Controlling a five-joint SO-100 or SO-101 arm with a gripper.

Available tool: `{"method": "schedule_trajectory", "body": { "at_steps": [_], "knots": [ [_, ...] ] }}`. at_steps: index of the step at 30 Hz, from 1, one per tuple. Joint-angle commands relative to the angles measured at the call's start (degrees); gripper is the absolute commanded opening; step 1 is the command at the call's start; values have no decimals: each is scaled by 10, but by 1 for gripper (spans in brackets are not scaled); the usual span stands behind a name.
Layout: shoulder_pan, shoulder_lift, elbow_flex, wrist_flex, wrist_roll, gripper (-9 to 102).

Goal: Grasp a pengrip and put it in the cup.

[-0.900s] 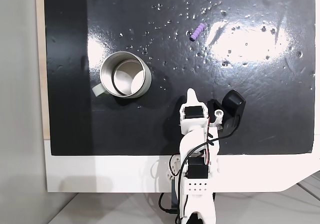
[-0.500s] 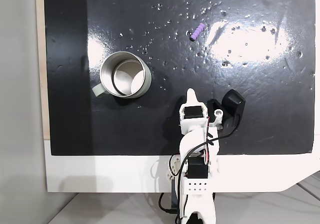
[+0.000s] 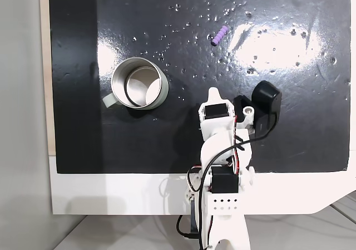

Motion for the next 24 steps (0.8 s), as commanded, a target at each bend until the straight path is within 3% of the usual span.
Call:
{"method": "schedule_trajectory", "body": {
  "at_steps": [1,24],
  "knots": [
    [9,-111,-116,-4,-66,0],
    [57,-650,-507,72,-261,0]
  ]
}}
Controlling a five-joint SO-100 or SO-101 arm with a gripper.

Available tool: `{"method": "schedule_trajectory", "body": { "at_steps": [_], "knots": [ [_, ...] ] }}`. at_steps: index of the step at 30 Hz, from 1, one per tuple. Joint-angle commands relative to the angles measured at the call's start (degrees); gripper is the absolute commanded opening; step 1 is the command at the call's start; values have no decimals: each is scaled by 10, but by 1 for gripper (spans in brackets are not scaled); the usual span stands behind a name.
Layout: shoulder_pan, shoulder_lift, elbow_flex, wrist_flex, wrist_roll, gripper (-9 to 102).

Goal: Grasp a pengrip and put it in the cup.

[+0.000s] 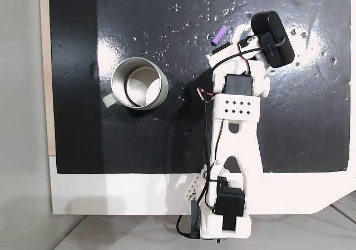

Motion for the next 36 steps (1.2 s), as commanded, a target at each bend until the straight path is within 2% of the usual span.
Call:
{"method": "schedule_trajectory", "body": {
  "at_steps": [1,10,30,33,36],
  "knots": [
    [10,-43,-65,1,-32,0],
    [12,-148,-142,4,-50,0],
    [21,-259,-306,9,-120,0],
    [18,-272,-325,9,-120,4],
    [12,-281,-330,11,-120,15]
  ]
}}
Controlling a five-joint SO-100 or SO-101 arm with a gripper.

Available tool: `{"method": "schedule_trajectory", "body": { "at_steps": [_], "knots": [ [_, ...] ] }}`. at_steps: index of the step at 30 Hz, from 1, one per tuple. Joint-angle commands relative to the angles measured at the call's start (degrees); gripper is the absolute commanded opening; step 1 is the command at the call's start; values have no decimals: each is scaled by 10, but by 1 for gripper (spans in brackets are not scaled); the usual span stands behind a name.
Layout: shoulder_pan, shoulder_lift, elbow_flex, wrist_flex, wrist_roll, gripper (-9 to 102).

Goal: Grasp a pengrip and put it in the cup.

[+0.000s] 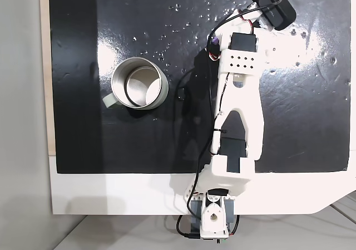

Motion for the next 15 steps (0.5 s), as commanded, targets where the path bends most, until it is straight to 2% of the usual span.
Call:
{"method": "schedule_trajectory", "body": {
  "at_steps": [1,5,15],
  "knots": [
    [-5,4,-40,10,-12,18],
    [-10,-8,-40,9,-12,21],
    [-28,-49,-38,1,-16,23]
  ]
}}
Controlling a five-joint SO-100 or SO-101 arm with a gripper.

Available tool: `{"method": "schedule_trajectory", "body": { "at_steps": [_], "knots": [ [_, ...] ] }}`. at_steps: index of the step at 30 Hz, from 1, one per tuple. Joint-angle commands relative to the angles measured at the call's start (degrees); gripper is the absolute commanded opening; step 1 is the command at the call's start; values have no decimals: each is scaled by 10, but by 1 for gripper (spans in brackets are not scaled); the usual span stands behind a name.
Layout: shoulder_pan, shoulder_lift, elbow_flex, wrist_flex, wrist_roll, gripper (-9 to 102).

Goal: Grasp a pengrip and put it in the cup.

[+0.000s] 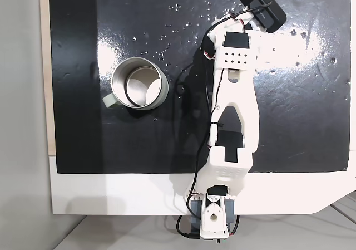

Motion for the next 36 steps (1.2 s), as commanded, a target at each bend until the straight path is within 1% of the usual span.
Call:
{"method": "schedule_trajectory", "body": {
  "at_steps": [1,3,8,9,14,16,21,27,36],
  "knots": [
    [-13,0,-32,-3,-11,23],
    [-18,-4,-24,-3,-20,20],
    [-18,-11,-18,-2,-33,2],
    [-17,-11,-18,-1,-36,0],
    [-13,-10,-19,10,-44,0],
    [-11,-1,-31,27,-39,0],
    [-16,47,-101,111,3,0],
    [-47,161,-137,201,43,0],
    [-138,330,-136,302,119,0]
  ]
}}
